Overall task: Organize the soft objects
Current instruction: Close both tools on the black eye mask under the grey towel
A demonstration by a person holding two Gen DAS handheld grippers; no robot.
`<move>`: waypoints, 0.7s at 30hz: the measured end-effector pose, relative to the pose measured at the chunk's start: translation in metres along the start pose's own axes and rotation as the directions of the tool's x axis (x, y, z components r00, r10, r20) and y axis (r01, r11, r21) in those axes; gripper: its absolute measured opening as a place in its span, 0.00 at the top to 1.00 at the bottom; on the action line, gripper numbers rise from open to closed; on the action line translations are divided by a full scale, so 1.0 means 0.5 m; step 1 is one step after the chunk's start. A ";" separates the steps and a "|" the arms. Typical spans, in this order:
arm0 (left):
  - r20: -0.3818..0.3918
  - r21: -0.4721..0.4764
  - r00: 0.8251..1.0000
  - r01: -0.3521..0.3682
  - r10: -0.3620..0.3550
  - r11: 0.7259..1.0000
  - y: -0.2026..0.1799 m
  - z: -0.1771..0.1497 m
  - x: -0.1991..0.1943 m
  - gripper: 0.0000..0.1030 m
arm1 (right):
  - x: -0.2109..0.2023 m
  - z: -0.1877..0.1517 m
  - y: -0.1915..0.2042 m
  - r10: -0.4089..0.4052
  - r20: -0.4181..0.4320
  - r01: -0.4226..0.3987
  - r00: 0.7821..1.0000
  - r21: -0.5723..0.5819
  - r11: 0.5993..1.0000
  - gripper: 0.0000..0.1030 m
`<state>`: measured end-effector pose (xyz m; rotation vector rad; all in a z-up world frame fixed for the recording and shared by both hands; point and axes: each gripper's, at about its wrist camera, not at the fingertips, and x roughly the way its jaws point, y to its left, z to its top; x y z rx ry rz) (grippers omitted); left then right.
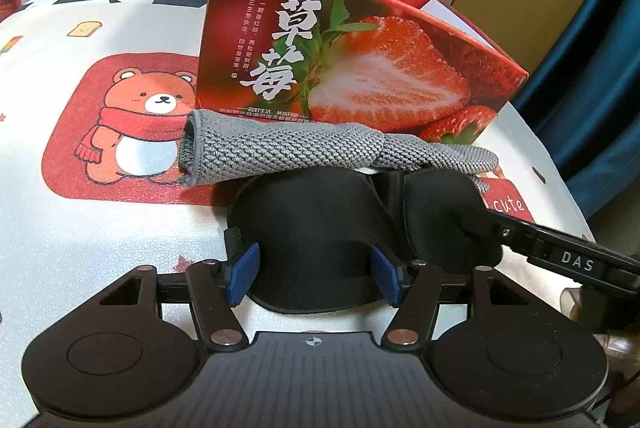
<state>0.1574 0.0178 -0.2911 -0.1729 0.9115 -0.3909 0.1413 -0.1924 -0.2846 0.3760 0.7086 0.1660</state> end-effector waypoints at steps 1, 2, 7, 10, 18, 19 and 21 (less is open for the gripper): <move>0.000 0.001 1.000 -0.001 0.001 1.000 -0.001 0.000 0.000 0.39 | -0.004 0.002 0.003 0.002 0.008 -0.002 1.000 -0.013 1.000 0.57; -0.001 0.003 1.000 -0.001 0.001 1.000 0.000 0.000 0.000 0.39 | -0.007 0.003 0.007 0.008 0.014 -0.008 1.000 -0.024 1.000 0.61; -0.001 -0.024 1.000 0.001 -0.001 1.000 0.009 0.006 -0.006 0.38 | -0.014 0.000 0.024 0.031 0.016 -0.030 0.999 -0.074 0.997 0.77; 0.041 -0.067 0.999 -0.034 0.036 0.997 0.019 0.010 -0.021 0.38 | -0.012 0.000 0.019 0.030 0.007 -0.030 1.000 -0.063 0.998 0.77; 0.016 -0.051 0.997 -0.069 0.070 0.996 0.009 0.020 -0.009 0.38 | -0.004 -0.007 0.018 0.047 -0.019 -0.048 0.999 -0.056 0.997 0.77; 0.018 -0.044 0.997 -0.074 0.075 0.996 0.005 0.020 -0.010 0.38 | -0.003 -0.008 0.020 0.049 -0.023 -0.051 0.999 -0.059 0.997 0.77; 0.021 -0.052 0.998 -0.060 0.061 0.997 0.006 0.022 -0.014 0.38 | -0.002 -0.009 0.022 0.052 -0.028 -0.054 0.998 -0.061 0.997 0.77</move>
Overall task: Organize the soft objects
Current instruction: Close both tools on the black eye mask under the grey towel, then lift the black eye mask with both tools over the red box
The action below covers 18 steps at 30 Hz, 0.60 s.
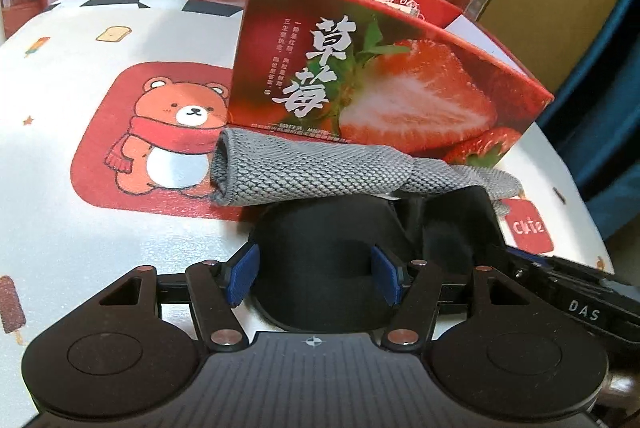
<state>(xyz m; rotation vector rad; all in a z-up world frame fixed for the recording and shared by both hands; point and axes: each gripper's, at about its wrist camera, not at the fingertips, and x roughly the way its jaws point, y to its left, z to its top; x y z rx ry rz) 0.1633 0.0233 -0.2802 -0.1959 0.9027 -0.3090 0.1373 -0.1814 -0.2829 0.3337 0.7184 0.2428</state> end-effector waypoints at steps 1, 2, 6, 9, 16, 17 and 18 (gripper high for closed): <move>0.000 -0.006 1.000 0.007 -0.007 1.000 0.002 0.000 -0.002 0.38 | 0.000 0.000 -0.001 0.006 -0.001 -0.006 1.000 0.004 1.000 0.77; -0.002 -0.008 1.000 0.009 -0.009 1.000 0.003 -0.002 -0.002 0.38 | 0.000 0.000 -0.001 0.013 -0.004 -0.013 1.000 0.006 1.000 0.77; -0.013 0.011 1.000 0.003 -0.003 1.000 -0.006 -0.009 0.000 0.38 | 0.002 -0.002 0.014 0.041 -0.016 -0.041 0.999 -0.022 0.999 0.80; -0.014 0.026 1.000 -0.003 0.004 1.000 -0.011 -0.013 -0.001 0.38 | 0.002 -0.002 0.021 0.047 -0.018 -0.048 0.999 -0.033 0.998 0.81; 0.006 0.073 0.999 0.031 -0.031 0.997 -0.026 -0.018 -0.023 0.70 | -0.005 0.001 0.025 0.064 -0.014 -0.065 0.998 -0.036 0.997 0.82; 0.014 0.080 0.999 0.035 -0.037 0.996 -0.030 -0.017 -0.029 0.71 | -0.006 0.002 0.028 0.066 -0.011 -0.067 0.998 -0.043 0.997 0.82; 0.025 0.081 0.999 0.044 -0.046 0.996 -0.033 -0.014 -0.038 0.73 | -0.009 0.004 0.031 0.070 -0.008 -0.070 0.998 -0.050 0.996 0.82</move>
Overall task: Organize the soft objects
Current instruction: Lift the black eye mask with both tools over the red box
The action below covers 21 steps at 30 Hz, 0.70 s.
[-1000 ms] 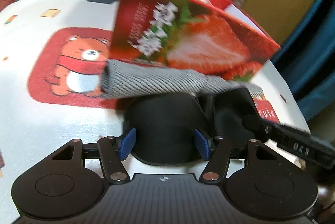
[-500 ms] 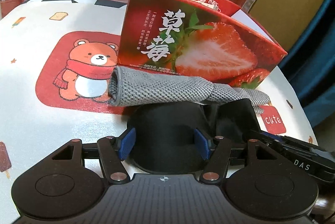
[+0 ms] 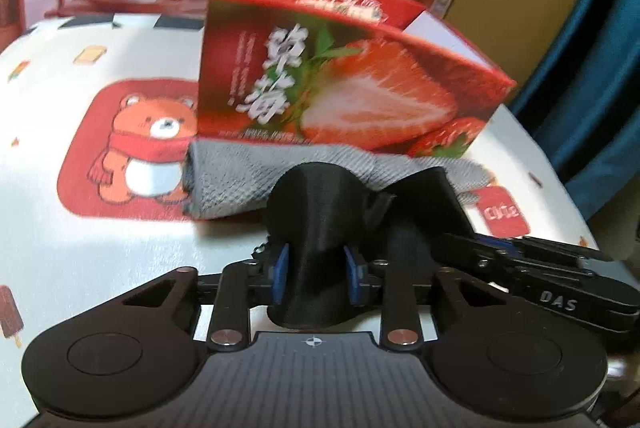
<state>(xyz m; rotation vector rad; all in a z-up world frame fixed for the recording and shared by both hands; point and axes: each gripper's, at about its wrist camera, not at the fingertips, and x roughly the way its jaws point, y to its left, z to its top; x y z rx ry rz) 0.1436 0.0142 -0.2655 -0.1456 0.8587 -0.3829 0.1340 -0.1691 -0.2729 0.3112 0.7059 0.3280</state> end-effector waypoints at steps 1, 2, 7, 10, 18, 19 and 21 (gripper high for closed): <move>0.016 0.004 1.000 0.006 -0.006 1.000 -0.003 0.004 -0.010 0.75 | -0.002 0.003 0.002 0.005 0.005 -0.005 1.000 -0.004 1.000 0.82; 0.033 0.011 0.999 0.007 -0.007 1.000 -0.005 0.008 -0.020 0.76 | -0.005 0.009 0.005 0.013 0.014 -0.013 1.000 -0.011 1.000 0.82; 0.151 0.059 0.989 -0.005 -0.004 0.998 -0.028 0.041 -0.084 0.77 | -0.027 0.053 0.028 0.056 0.088 -0.050 0.995 -0.058 0.997 0.82; 0.229 0.090 0.973 -0.018 -0.003 0.996 -0.043 0.070 -0.119 0.77 | -0.041 0.090 0.038 0.078 0.139 -0.069 0.987 -0.074 0.995 0.82; 0.353 0.133 0.935 -0.028 -0.021 0.991 -0.079 0.186 -0.149 0.77 | -0.053 0.227 0.062 0.117 0.242 -0.087 0.963 -0.131 0.988 0.82; 0.363 0.139 0.931 -0.029 -0.023 0.990 -0.082 0.204 -0.145 0.77 | -0.050 0.248 0.063 0.118 0.246 -0.085 0.962 -0.140 0.987 0.82; 0.386 0.148 0.922 -0.038 -0.022 0.988 -0.089 0.239 -0.140 0.77 | -0.042 0.294 0.067 0.109 0.254 -0.066 0.961 -0.175 0.982 0.82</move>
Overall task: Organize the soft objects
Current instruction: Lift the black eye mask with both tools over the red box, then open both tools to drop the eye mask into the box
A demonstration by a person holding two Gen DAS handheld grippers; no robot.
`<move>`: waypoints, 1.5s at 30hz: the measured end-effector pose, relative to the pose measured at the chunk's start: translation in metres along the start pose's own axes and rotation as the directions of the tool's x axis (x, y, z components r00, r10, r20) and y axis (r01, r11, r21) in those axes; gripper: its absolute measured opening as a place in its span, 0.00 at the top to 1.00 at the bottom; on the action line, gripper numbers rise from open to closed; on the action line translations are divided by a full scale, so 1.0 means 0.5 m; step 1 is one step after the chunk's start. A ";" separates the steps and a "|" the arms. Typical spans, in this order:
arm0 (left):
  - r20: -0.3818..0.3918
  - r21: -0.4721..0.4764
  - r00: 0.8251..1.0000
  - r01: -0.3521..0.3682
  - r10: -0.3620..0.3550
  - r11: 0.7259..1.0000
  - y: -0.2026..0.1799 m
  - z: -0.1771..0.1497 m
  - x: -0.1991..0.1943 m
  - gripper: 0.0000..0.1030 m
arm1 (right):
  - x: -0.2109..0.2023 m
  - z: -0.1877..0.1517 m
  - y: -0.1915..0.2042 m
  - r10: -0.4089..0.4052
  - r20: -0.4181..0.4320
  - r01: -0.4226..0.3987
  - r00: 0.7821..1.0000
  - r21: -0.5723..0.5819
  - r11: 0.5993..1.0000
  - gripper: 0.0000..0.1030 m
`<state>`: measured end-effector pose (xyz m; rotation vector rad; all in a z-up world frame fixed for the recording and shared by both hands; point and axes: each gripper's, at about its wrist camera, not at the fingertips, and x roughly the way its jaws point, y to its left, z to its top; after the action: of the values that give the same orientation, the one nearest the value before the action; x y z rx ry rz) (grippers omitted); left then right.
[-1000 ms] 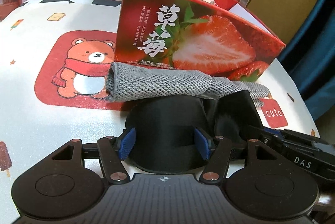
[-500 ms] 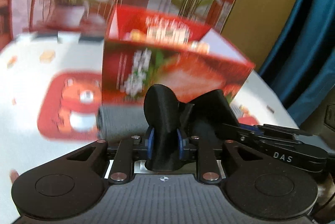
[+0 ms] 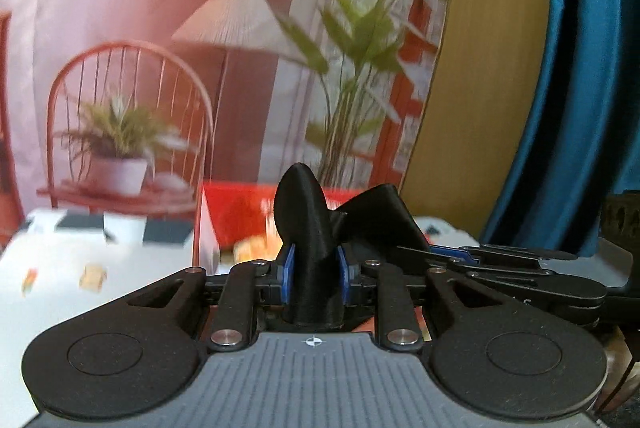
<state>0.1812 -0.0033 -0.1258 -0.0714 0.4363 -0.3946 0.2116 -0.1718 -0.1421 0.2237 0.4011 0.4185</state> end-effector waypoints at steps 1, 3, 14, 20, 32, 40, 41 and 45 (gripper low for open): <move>0.006 -0.003 1.000 -0.003 0.003 1.000 0.001 0.015 0.012 0.77 | 0.008 0.017 -0.002 -0.006 0.002 0.006 1.000 -0.015 1.000 0.82; 0.007 -0.009 1.000 0.000 0.000 1.000 0.000 0.041 0.039 0.77 | 0.026 0.049 -0.010 -0.022 0.005 0.022 1.000 -0.029 0.999 0.82; -0.086 0.042 0.996 -0.011 0.015 0.999 -0.002 0.064 0.174 0.77 | 0.107 0.090 -0.081 -0.123 -0.058 0.123 0.991 -0.003 0.992 0.81; -0.201 0.047 0.979 -0.024 0.033 0.999 0.006 0.030 0.233 0.61 | 0.138 0.037 -0.132 -0.174 -0.172 0.189 0.970 0.074 0.979 0.81; -0.201 0.048 0.976 -0.071 0.079 0.996 0.051 0.025 0.219 0.51 | 0.165 -0.005 -0.160 -0.188 -0.296 0.223 0.937 0.090 0.971 0.81; -0.196 0.032 0.978 -0.069 0.074 0.997 0.060 0.020 0.199 0.46 | 0.152 -0.005 -0.156 -0.239 -0.271 0.278 0.932 0.114 0.954 0.65; -0.194 0.024 0.978 -0.069 0.073 0.997 0.062 0.018 0.194 0.45 | 0.144 -0.004 -0.155 -0.257 -0.256 0.291 0.932 0.104 0.951 0.62; -0.177 0.009 0.982 -0.069 0.070 0.998 0.072 0.005 0.166 0.41 | 0.104 -0.001 -0.153 -0.336 -0.184 0.352 0.924 0.064 0.934 0.45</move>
<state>0.2643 -0.0024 -0.1619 -0.0179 0.6127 -0.3337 0.2819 -0.2173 -0.1821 0.2063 0.6182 0.0700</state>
